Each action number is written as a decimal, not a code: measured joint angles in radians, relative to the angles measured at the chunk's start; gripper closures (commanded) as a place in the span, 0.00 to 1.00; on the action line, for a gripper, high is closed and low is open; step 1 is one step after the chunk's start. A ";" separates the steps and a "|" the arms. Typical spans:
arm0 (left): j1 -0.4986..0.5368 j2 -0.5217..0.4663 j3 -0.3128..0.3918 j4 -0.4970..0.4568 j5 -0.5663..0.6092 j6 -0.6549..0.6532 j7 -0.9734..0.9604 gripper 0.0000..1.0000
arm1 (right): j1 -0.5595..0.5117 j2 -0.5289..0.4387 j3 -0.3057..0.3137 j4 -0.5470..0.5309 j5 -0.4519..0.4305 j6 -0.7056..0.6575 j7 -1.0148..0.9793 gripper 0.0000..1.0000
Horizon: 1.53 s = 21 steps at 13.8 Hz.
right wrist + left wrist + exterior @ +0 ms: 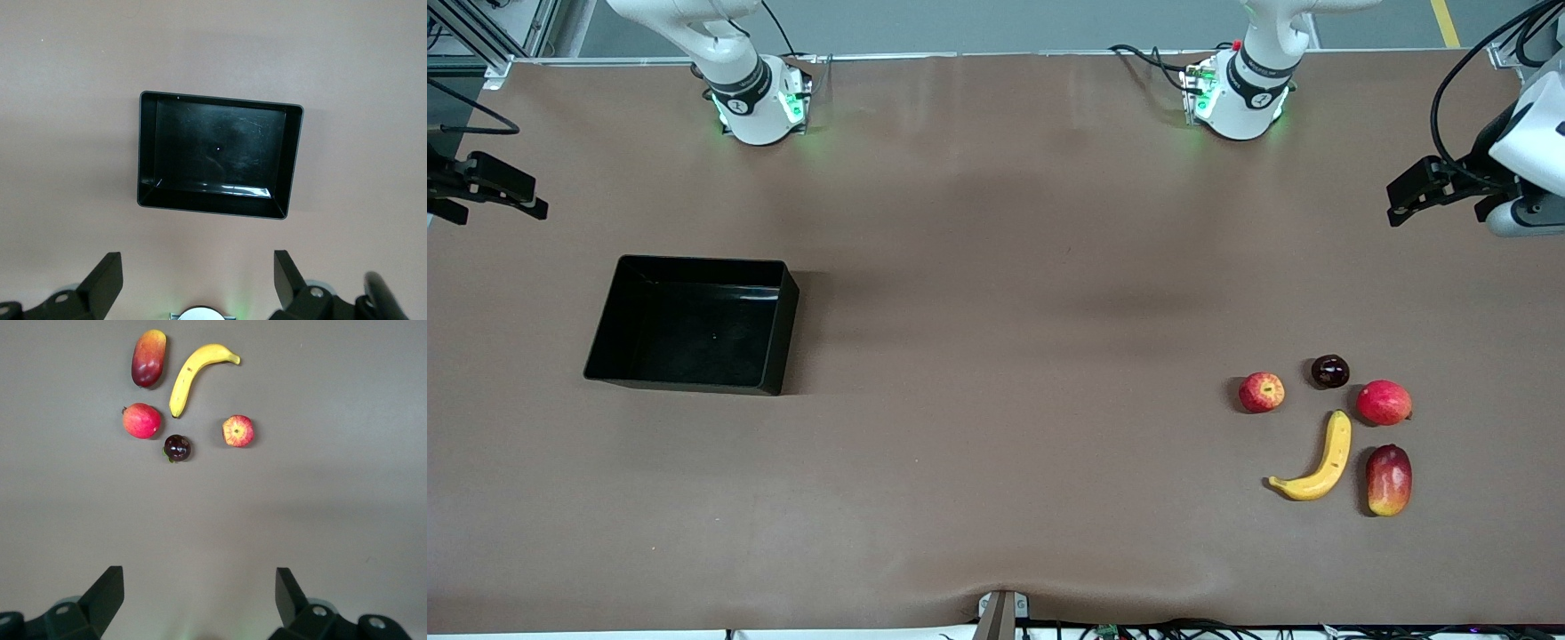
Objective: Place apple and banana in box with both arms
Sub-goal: 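Reach the left gripper to the red-yellow apple while the right gripper reaches the box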
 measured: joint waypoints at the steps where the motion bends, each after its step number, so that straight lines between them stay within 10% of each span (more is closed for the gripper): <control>1: 0.000 0.004 -0.001 0.000 0.000 0.000 0.000 0.00 | 0.000 0.000 0.000 0.000 0.000 0.000 0.000 0.00; 21: -0.002 0.255 -0.007 -0.057 0.000 0.321 -0.001 0.00 | -0.064 0.139 -0.007 -0.002 -0.001 0.040 -0.001 0.00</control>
